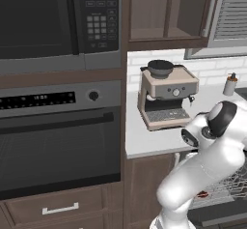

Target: Pick up the cup and bowl from the counter, place them in the dishwasher, and close the dishwasher door.

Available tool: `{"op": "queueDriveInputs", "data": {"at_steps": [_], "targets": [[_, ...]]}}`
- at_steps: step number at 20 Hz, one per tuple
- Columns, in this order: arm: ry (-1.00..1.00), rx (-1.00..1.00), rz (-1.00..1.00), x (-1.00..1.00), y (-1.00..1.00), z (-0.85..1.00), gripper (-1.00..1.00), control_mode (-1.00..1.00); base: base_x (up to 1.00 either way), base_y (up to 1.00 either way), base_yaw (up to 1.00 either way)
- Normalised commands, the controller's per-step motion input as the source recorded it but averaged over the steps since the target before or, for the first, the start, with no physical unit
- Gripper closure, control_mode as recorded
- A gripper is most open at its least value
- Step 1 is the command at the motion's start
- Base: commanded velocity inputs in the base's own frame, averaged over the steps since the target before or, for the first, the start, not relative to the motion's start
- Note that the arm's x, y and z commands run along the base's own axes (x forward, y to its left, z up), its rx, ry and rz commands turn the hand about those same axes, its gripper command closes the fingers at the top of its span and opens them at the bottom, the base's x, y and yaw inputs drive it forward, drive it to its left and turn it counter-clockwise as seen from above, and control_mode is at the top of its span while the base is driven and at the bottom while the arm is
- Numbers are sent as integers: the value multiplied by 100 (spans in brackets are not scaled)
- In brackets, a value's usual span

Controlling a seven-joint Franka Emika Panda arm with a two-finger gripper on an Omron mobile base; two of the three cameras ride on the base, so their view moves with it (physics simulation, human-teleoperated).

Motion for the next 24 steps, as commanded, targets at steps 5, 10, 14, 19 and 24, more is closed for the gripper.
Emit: {"op": "queueDriveInputs", "data": {"at_steps": [5,10,14,19,24], "targets": [[0,10,0,0,-71,100,-100,-100,0,0,0],[2,5,0,11,-61,100,-100,-100,0,0,0],[7,-29,1,61,-29,100,-100,-100,0,0,0],[0,-57,3,57,0,100,-100,-100,0,0,0],[12,-42,1,59,-23,100,-100,-100,0,0,0]]}}
